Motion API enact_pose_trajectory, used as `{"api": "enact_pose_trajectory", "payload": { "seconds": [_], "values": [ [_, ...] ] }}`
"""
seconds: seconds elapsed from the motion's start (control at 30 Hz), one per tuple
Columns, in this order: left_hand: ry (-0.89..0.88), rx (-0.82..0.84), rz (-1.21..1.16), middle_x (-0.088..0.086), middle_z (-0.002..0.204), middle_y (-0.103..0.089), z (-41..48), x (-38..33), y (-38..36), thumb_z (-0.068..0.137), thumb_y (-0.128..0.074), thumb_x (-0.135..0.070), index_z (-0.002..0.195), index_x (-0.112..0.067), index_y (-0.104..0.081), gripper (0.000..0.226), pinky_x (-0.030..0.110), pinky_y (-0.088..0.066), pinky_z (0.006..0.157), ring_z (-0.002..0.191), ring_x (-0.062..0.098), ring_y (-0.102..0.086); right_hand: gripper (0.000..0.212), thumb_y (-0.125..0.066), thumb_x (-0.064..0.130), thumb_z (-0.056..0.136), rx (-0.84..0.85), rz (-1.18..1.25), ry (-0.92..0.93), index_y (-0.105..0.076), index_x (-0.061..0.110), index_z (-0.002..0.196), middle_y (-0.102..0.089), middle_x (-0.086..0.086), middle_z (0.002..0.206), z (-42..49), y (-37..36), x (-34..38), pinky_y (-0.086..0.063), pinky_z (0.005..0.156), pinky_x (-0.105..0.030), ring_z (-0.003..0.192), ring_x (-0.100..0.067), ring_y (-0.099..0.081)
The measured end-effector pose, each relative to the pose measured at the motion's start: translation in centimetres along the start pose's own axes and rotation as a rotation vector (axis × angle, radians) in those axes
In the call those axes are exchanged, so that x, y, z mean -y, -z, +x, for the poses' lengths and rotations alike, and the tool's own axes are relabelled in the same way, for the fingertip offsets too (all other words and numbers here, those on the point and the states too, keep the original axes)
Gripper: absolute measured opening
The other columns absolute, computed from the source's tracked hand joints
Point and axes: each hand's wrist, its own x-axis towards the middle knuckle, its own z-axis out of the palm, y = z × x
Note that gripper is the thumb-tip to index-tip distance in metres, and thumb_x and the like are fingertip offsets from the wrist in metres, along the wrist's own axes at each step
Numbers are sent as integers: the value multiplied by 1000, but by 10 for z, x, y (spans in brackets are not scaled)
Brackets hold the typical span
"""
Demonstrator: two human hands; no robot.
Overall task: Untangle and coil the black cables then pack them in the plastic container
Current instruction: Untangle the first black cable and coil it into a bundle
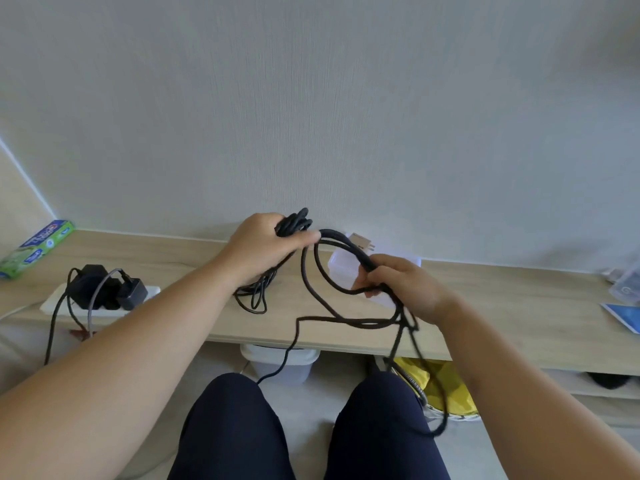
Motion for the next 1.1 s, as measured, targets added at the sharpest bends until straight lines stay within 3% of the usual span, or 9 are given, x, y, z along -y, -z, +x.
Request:
{"api": "enact_pose_trajectory", "payload": {
  "seconds": [0.13,0.3,0.5,0.6,0.73,0.8,0.93,1.0,1.1],
  "values": [
    [105,255,-220,0,49,-29,-3,2,16,67,-72,-40,79,-7,-49,41,22,-16,40,41,12,-22,24,-41,9,98,-12,130,10,-65,11,97,-70,-9,77,-4,0,-10,-40,102,-31,90,-18,-66],
    [128,428,-234,-4,47,-30,-4,3,23,74,-71,-21,83,-9,-59,19,25,-14,43,40,10,-21,29,-34,15,101,3,320,17,-62,9,102,-63,-5,62,-1,-6,-13,-49,83,-21,83,-18,-65],
    [171,357,-476,-6,42,-30,-4,9,17,82,-66,-19,91,-2,-54,22,17,-16,36,33,6,-23,26,-42,26,92,27,420,-15,-63,10,97,-66,-8,67,6,-6,-8,-54,78,-28,78,-19,-67],
    [242,289,-566,-7,39,-28,-4,13,11,91,-52,-11,88,-6,-50,6,13,-17,34,29,5,-21,22,-46,24,99,-149,-81,-23,-66,26,92,-70,1,88,12,-3,-5,-47,86,-25,89,-16,-62],
    [260,184,-555,-6,40,-27,-5,9,-1,94,-47,-11,73,-5,-56,24,15,-15,37,30,6,-20,5,-63,26,89,-533,-378,64,-66,28,92,-55,5,98,18,-5,1,-37,66,-6,74,0,-51],
    [231,146,-518,-6,40,-26,-6,4,-5,94,-48,-11,69,-8,-50,25,16,-15,37,32,7,-19,11,-67,25,85,-627,-285,44,-61,27,95,-52,8,96,19,-8,2,-39,65,-10,72,-1,-54],
    [148,74,-475,-8,41,-27,-6,-5,-13,94,-52,-11,67,-13,-41,29,18,-15,38,34,8,-21,21,-61,34,88,-698,-58,34,-59,14,83,-62,-3,79,10,-31,14,-54,74,-39,77,-24,-64],
    [134,67,-443,-9,41,-30,-8,-9,-19,92,-55,-11,64,-15,-43,31,18,-17,37,34,8,-24,45,-57,46,87,-642,-101,59,-64,1,84,-66,-15,82,5,-44,21,-51,74,-39,82,-29,-63],
    [136,122,-417,-9,41,-34,-16,-12,-30,91,-55,-11,65,-15,-50,27,19,-21,36,36,8,-27,36,-63,45,84,-465,15,2,-67,10,82,-70,-11,83,4,-55,29,-56,63,-31,79,-23,-66]
  ]
}}
